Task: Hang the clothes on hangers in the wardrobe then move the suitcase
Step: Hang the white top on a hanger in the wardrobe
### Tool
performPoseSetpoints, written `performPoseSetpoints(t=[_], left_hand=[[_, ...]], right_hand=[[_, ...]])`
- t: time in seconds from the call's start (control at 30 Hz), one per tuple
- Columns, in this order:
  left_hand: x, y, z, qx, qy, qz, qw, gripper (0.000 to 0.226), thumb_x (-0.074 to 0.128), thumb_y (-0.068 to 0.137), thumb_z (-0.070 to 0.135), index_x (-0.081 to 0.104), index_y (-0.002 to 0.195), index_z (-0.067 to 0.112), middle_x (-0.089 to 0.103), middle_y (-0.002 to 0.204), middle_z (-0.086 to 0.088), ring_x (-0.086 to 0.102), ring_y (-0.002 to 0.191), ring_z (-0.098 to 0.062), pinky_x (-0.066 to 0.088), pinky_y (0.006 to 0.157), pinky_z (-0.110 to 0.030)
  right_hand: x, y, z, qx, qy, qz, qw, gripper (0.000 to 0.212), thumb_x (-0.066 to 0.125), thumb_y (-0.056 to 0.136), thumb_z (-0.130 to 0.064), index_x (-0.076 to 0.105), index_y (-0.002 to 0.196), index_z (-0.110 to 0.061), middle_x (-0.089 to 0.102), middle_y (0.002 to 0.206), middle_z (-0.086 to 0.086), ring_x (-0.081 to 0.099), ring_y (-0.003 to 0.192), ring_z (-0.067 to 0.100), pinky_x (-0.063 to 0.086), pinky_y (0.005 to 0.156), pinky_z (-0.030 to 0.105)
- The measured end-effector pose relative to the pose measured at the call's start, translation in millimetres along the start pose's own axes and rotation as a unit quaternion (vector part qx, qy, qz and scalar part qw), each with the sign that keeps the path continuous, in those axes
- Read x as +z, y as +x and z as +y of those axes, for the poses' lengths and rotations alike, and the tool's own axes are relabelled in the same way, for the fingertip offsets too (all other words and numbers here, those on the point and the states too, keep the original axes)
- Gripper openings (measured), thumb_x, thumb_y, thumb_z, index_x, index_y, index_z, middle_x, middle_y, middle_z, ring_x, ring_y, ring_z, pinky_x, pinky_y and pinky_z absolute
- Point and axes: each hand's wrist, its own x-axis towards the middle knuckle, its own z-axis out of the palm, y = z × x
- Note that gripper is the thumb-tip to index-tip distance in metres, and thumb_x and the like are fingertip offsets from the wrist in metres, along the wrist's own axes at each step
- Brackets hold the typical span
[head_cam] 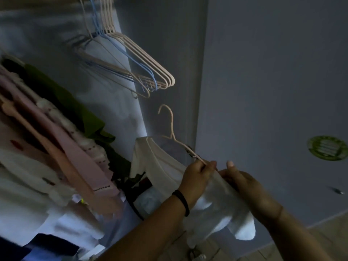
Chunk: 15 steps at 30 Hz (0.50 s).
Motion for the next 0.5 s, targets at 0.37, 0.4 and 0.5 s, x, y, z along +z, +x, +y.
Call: performPoseSetpoints(t=[0.37, 0.4, 0.5], left_hand=[[-35.6, 30.3, 44.0, 0.039, -0.031, 0.094, 0.994, 0.019, 0.053, 0.095, 0.03, 0.064, 0.093, 0.014, 0.064, 0.084, -0.002, 0.06, 0.083, -0.016, 0.05, 0.085, -0.037], [-40.5, 32.3, 51.1, 0.056, -0.04, 0.121, 0.99, 0.02, 0.054, 0.094, 0.029, 0.062, 0.102, 0.012, 0.063, 0.088, -0.001, 0.06, 0.085, -0.016, 0.049, 0.086, -0.036], [-57.9, 39.4, 72.8, 0.105, -0.065, 0.193, 0.973, 0.031, 0.058, 0.092, 0.021, 0.05, 0.121, 0.014, 0.062, 0.096, -0.003, 0.06, 0.088, -0.017, 0.05, 0.086, -0.035]], right_hand=[[22.7, 35.8, -15.1, -0.142, -0.065, 0.089, 0.984, 0.064, 0.044, 0.088, -0.062, 0.051, 0.067, -0.002, 0.049, 0.06, 0.003, 0.045, 0.055, 0.011, 0.039, 0.056, 0.023], [25.3, 39.8, -21.9, -0.148, -0.051, 0.089, 0.984, 0.057, 0.045, 0.089, -0.055, 0.049, 0.064, -0.004, 0.048, 0.059, 0.0, 0.045, 0.056, 0.007, 0.037, 0.055, 0.022], [33.6, 50.0, -43.7, -0.167, -0.007, 0.065, 0.984, 0.041, 0.045, 0.086, -0.041, 0.05, 0.06, -0.01, 0.048, 0.058, -0.005, 0.046, 0.056, 0.006, 0.039, 0.055, 0.021]])
